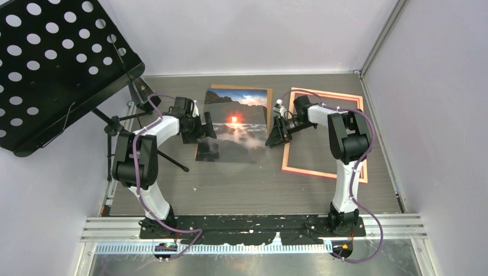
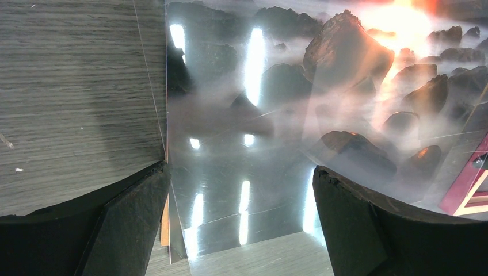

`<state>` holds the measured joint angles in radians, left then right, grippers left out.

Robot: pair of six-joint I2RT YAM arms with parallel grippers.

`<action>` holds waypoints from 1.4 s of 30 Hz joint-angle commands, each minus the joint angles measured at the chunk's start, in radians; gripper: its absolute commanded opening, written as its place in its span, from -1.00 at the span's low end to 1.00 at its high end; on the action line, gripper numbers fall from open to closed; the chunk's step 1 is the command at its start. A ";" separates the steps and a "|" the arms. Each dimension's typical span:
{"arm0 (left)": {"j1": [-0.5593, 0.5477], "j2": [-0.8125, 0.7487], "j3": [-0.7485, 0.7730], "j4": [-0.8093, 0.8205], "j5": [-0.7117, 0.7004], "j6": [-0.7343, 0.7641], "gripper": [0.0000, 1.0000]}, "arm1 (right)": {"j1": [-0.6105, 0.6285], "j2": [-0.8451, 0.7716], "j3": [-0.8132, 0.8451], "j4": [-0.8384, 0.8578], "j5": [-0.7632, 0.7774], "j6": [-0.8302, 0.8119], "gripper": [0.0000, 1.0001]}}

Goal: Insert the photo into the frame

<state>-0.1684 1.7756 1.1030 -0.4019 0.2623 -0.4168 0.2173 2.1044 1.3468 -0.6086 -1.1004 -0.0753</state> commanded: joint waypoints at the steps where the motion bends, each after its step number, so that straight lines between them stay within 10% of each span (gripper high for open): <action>1: -0.016 0.058 -0.058 -0.031 0.069 -0.026 0.98 | 0.007 -0.036 0.009 0.007 -0.105 -0.057 -0.05; 15: -0.016 0.058 -0.057 -0.027 0.069 -0.024 0.98 | 0.007 -0.021 -0.027 -0.001 -0.136 -0.145 -0.12; 27: -0.017 0.056 -0.060 -0.024 0.077 -0.028 0.98 | 0.008 -0.062 -0.095 0.337 0.043 0.214 -0.15; 42: -0.016 0.058 -0.060 -0.023 0.081 -0.028 0.98 | 0.013 -0.071 -0.164 0.609 -0.100 0.386 -0.23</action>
<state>-0.1680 1.7756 1.0985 -0.3855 0.2802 -0.4194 0.2028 2.1010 1.2243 -0.1703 -1.0950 0.2138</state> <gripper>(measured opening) 0.991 0.392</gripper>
